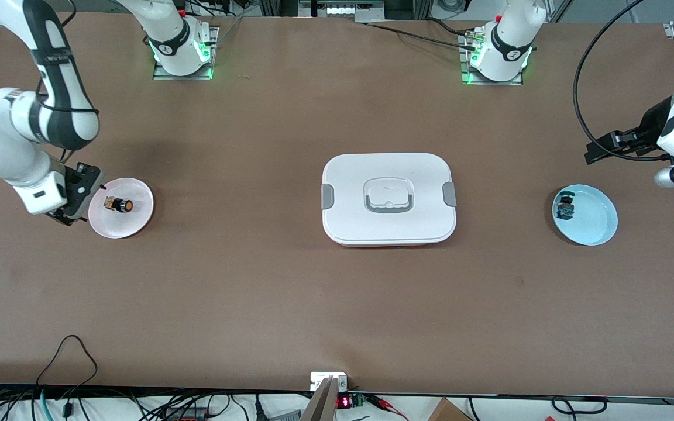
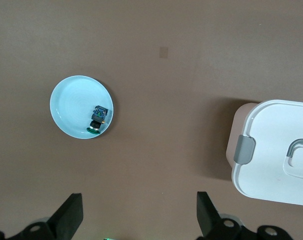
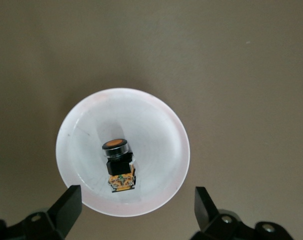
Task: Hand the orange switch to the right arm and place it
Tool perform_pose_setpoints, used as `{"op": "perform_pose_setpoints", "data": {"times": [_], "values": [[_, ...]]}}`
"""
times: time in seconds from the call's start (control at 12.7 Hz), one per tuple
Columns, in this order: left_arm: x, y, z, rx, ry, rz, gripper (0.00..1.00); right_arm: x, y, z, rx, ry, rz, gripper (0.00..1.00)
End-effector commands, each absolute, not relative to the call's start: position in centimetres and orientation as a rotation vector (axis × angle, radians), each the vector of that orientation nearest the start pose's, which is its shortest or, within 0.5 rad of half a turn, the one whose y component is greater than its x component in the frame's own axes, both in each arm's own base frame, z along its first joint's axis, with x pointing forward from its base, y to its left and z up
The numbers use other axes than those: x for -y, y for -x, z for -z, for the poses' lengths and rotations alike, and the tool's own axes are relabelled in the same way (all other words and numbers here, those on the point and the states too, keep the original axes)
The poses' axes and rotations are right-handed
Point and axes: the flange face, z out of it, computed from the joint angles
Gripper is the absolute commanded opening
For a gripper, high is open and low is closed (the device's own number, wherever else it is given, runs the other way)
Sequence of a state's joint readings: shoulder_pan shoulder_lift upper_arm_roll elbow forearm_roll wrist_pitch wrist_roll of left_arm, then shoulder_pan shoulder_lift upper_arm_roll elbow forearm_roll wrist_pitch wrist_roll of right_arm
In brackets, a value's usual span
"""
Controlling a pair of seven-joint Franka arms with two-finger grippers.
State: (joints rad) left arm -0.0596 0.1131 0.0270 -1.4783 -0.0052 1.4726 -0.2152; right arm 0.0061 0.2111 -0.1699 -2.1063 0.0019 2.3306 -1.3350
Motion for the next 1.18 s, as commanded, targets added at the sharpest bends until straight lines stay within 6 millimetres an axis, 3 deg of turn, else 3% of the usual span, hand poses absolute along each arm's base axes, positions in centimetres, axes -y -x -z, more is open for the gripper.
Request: {"op": "perform_pose_setpoints", "data": {"times": [0.0,0.24,0.39,0.71,0.87,1.02,1.1], "values": [[2.1,-58.0,-60.0,0.275,3.115,-0.189,1.0,8.7,-57.9,-36.6,1.438,2.783,-0.026,1.0],[2.0,-58.0,-60.0,0.277,3.117,-0.19,1.0,6.7,-58.6,-39.9,1.046,2.903,-0.167,1.0],[2.0,-58.0,-60.0,0.277,3.117,-0.19,1.0,6.0,-58.1,-40.6,0.769,2.967,-0.281,1.0],[3.2,-58.4,-58.5,0.245,3.095,-0.232,1.0,5.0,-58.1,-42.3,0.335,3.05,-0.361,1.0],[3.0,-58.4,-58.8,0.248,3.099,-0.221,1.0,4.6,-58.1,-43.9,0.121,3.071,-0.411,1.0],[3.4,-58.5,-58.8,0.246,3.104,-0.223,1.0,4.4,-58.3,-46.2,-0.055,3.098,-0.419,1.0],[3.4,-58.6,-59.9,0.248,3.108,-0.185,1.0,4.6,-58.2,-48.0,-0.075,3.104,-0.411,1.0]]}}
